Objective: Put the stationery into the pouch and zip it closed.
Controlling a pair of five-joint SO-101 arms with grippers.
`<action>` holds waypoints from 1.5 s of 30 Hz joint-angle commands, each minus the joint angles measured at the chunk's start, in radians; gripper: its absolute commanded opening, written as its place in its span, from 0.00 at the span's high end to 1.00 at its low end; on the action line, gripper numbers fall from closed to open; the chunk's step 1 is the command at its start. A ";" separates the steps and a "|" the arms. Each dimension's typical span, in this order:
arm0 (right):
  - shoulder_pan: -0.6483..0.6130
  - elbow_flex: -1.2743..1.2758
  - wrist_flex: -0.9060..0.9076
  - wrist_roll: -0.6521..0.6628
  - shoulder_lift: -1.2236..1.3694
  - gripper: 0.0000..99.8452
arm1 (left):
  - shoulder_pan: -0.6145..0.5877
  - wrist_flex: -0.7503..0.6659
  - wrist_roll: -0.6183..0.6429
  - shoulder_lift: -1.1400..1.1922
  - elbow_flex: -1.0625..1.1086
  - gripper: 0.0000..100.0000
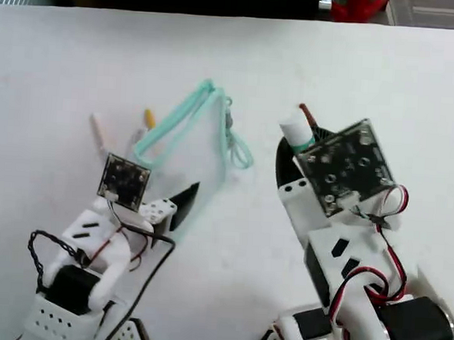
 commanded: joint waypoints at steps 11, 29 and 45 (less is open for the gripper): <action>-0.242 -0.028 -0.081 -0.315 -0.004 0.98 | 0.001 -0.020 0.017 -0.005 -0.005 0.75; -0.369 0.183 -0.495 -0.242 0.008 0.98 | -0.001 -0.021 0.094 -0.005 0.005 0.75; -0.475 0.072 -0.786 -0.242 0.418 0.98 | -0.005 -0.021 0.100 -0.005 0.006 0.75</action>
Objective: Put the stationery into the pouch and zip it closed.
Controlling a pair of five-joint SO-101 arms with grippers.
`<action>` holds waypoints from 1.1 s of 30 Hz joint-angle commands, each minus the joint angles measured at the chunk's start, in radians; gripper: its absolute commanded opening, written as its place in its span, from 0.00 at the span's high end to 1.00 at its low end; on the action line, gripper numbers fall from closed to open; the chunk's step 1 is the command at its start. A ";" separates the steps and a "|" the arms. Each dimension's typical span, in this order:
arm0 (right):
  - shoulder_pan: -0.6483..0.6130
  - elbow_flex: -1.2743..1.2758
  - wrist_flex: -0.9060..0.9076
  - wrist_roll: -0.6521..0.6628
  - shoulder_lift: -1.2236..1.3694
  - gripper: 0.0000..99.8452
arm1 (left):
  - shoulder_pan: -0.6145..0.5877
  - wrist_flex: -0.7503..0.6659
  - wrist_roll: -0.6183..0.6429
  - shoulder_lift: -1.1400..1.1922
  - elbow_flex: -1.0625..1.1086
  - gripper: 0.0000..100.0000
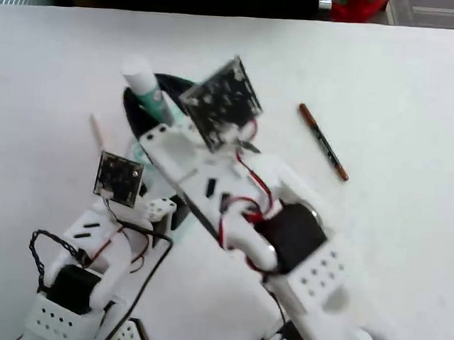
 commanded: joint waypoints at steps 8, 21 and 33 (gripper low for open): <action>0.016 -0.103 0.021 0.012 0.102 0.98 | -0.007 -0.021 0.009 -0.005 -0.012 0.75; 0.070 0.029 0.007 0.012 0.094 0.98 | -0.004 -0.021 0.009 -0.005 -0.011 0.75; 0.064 0.064 0.044 0.012 0.051 0.97 | -0.002 -0.021 0.008 -0.005 -0.011 0.75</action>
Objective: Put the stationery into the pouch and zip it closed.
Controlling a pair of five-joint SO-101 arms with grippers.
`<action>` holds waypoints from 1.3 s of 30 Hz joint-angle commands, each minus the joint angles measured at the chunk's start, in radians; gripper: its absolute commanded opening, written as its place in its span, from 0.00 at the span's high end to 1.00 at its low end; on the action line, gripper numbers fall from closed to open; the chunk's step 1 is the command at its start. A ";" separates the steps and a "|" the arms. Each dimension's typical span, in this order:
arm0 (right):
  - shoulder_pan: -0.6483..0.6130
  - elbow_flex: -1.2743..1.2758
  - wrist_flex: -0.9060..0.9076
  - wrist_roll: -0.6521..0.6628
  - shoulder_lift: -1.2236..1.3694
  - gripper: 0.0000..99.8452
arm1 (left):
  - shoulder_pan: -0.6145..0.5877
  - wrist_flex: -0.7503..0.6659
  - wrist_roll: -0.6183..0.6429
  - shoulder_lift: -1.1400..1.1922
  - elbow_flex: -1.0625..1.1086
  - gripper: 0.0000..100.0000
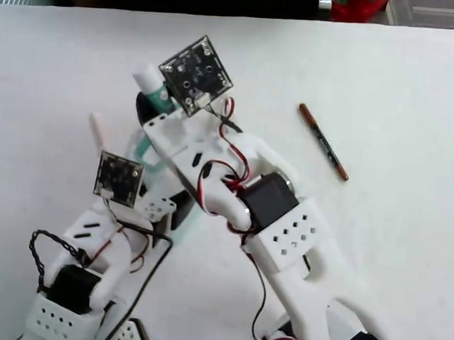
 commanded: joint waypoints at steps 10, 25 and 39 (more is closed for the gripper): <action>-0.004 -0.003 0.127 0.012 -0.179 0.85 | -0.001 -0.023 0.008 -0.005 -0.009 0.75; 0.036 0.068 0.093 0.020 -0.182 0.97 | 0.001 -0.023 0.008 -0.005 -0.008 0.75; 0.105 0.199 0.091 0.021 -0.329 0.97 | 0.001 -0.048 0.006 -0.005 -0.006 0.76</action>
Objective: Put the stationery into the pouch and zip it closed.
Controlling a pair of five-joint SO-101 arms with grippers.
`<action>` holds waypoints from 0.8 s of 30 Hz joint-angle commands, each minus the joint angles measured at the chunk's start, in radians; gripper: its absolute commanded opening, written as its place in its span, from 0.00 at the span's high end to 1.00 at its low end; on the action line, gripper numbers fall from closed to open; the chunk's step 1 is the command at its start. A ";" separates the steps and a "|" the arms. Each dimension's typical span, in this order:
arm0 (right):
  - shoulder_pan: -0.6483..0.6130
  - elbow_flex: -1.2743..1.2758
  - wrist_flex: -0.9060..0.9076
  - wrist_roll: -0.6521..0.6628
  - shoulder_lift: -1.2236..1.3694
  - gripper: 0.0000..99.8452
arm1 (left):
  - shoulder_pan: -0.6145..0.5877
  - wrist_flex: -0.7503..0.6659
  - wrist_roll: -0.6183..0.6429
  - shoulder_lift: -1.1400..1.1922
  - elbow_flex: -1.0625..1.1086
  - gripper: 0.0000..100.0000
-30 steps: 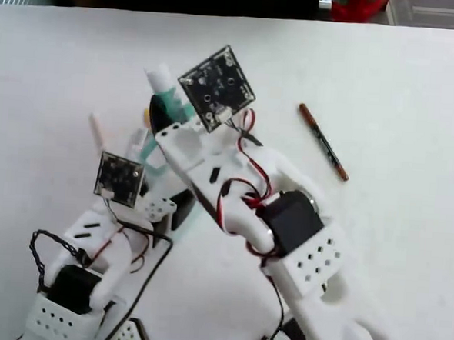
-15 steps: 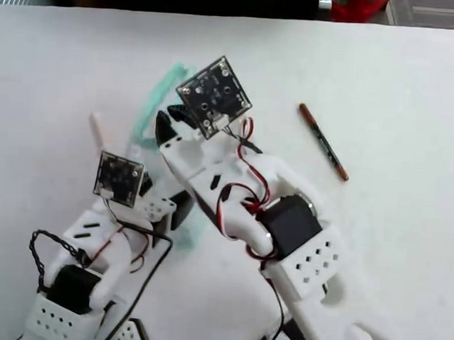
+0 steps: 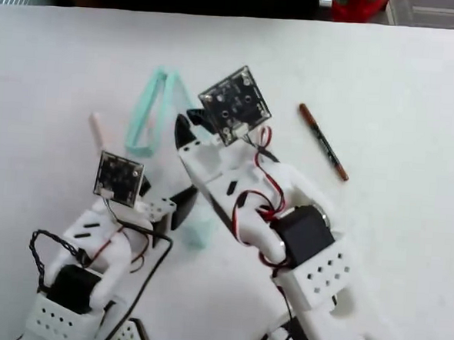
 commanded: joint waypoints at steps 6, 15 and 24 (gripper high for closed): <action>0.131 0.055 -0.016 0.012 -0.206 0.97 | 0.002 -0.071 0.003 -0.005 -0.006 0.84; 0.472 0.140 -0.042 0.118 -0.068 0.97 | 0.024 -0.057 0.005 -0.005 -0.006 0.84; 0.599 -0.281 0.062 0.253 0.575 0.97 | 0.209 0.028 -0.155 -0.007 -0.023 0.84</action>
